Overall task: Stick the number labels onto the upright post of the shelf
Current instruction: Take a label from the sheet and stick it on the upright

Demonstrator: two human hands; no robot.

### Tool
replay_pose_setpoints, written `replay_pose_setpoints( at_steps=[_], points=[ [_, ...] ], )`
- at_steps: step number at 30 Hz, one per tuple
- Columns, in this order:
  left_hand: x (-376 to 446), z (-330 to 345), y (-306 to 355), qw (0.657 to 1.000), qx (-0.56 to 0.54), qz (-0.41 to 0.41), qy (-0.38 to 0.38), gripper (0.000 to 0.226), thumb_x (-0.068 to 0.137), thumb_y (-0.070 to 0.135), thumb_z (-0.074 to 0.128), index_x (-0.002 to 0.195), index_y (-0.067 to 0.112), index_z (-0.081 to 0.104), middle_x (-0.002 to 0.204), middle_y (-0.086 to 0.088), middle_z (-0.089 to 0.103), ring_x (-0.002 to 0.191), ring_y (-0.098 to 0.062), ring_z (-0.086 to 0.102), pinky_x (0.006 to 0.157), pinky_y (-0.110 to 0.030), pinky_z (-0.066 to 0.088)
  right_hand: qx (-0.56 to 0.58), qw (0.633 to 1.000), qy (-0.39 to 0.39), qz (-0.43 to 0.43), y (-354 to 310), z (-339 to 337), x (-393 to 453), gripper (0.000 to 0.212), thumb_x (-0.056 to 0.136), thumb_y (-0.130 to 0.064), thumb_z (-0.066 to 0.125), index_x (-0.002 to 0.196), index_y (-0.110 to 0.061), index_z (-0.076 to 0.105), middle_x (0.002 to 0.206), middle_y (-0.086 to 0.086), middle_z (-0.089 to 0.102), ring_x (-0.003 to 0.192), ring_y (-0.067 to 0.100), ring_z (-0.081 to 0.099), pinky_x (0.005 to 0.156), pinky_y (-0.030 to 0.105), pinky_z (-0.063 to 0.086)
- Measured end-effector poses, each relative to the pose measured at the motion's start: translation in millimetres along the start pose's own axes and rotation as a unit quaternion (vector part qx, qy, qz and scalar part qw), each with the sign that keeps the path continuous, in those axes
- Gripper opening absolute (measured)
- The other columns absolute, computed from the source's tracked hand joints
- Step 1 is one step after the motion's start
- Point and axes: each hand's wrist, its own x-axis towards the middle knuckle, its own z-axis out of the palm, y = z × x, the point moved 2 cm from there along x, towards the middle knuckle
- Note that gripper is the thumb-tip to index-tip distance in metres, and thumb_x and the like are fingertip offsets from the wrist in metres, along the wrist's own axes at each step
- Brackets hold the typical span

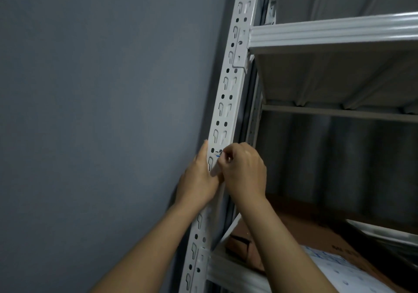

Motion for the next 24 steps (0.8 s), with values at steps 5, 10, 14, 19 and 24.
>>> replay_pose_setpoints(
  at_steps=[5, 10, 14, 19, 24],
  points=[
    [-1.3, -2.4, 1.2, 1.0, 0.014, 0.003, -0.009, 0.071, 0.086, 0.043, 0.054, 0.147, 0.039, 0.018, 0.133, 0.007, 0.055, 0.107, -0.019, 0.059, 0.087, -0.038, 0.05, 0.038, 0.999, -0.009, -0.018, 4.9, 0.7, 2.0, 0.011, 0.091, -0.015, 0.057, 0.091, -0.007, 0.065, 0.094, 0.005, 0.062, 0.094, 0.018, 0.054, 0.079, 0.032, 0.045],
    [-4.3, -4.3, 2.7, 0.999, 0.031, 0.0, -0.012, 0.083, 0.086, 0.041, 0.06, 0.15, 0.032, 0.008, 0.142, 0.006, 0.046, 0.119, -0.02, 0.053, 0.092, -0.039, 0.047, 0.083, 0.993, -0.049, -0.067, 14.3, -5.1, 6.0, 0.008, 0.09, -0.013, 0.061, 0.091, -0.007, 0.066, 0.09, 0.003, 0.061, 0.088, 0.014, 0.054, 0.078, 0.028, 0.046],
    [-3.8, -3.7, 2.6, 0.999, 0.04, 0.002, -0.013, 0.086, 0.085, 0.04, 0.062, 0.15, 0.031, 0.006, 0.144, 0.005, 0.043, 0.121, -0.02, 0.051, 0.094, -0.039, 0.047, 0.081, 0.989, -0.063, -0.111, 17.5, -8.6, 8.4, 0.007, 0.089, -0.011, 0.063, 0.092, -0.006, 0.067, 0.089, 0.003, 0.062, 0.086, 0.013, 0.054, 0.076, 0.024, 0.042],
    [-4.4, -4.1, 5.0, 0.999, 0.036, 0.014, -0.014, 0.086, 0.086, 0.046, 0.061, 0.151, 0.029, 0.007, 0.145, 0.005, 0.041, 0.123, -0.018, 0.049, 0.09, -0.033, 0.043, 0.102, 0.988, -0.025, -0.11, 19.6, -14.5, 3.6, 0.015, 0.089, -0.011, 0.063, 0.103, -0.01, 0.064, 0.096, 0.003, 0.063, 0.089, 0.015, 0.059, 0.08, 0.031, 0.052],
    [-5.9, -5.0, 6.7, 0.999, 0.038, 0.009, -0.009, 0.083, 0.087, 0.048, 0.057, 0.151, 0.03, 0.008, 0.147, 0.004, 0.039, 0.125, -0.021, 0.048, 0.096, -0.039, 0.044, 0.027, 0.99, -0.042, -0.128, 13.7, -8.8, 4.7, 0.019, 0.092, -0.017, 0.063, 0.107, -0.007, 0.067, 0.1, 0.006, 0.062, 0.096, 0.019, 0.057, 0.082, 0.033, 0.05]
  ],
)
